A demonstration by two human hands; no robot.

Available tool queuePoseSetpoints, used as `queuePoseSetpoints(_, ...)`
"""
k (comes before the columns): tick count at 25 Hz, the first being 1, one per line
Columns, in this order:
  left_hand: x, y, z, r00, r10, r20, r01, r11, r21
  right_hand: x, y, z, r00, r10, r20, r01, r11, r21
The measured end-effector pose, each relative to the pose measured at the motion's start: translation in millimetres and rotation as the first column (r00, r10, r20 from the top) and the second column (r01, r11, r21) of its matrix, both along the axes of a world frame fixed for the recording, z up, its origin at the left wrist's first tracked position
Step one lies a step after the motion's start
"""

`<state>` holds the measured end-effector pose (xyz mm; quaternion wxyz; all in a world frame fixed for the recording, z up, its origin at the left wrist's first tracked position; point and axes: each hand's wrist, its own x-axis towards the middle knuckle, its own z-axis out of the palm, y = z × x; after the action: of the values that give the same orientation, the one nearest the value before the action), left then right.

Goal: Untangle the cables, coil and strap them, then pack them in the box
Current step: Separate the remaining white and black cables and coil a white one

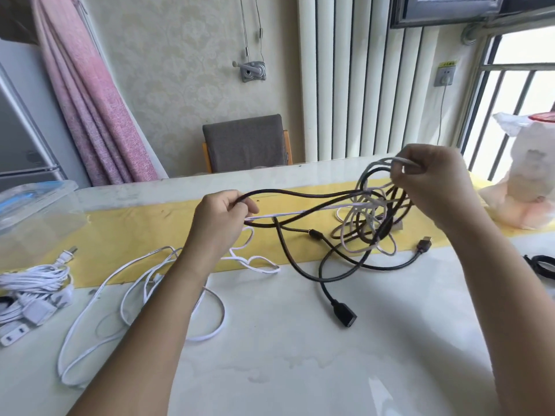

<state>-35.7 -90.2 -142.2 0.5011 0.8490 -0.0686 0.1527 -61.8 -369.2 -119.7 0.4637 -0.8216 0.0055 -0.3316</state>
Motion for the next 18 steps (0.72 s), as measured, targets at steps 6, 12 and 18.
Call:
queuePoseSetpoints(6, -11.0, 2.1, 8.3, 0.815, -0.518, -0.258, 0.396, 0.824, -0.405, 8.7, -3.0, -10.0, 0.949, 0.264, -0.174, -0.232, 0.955, 0.185)
queuePoseSetpoints(12, 0.3, 19.4, 3.9, 0.997, 0.023, 0.076, -0.018, 0.998, -0.062, 5.1, -1.2, -5.3, 0.919, 0.383, -0.088, -0.344, 0.892, 0.294)
queuePoseSetpoints(18, 7.4, 25.8, -2.8, 0.995, -0.030, 0.093, 0.016, 0.989, 0.149, -4.8, -6.4, -1.6, 0.806, 0.270, -0.527, -0.274, 0.959, 0.074)
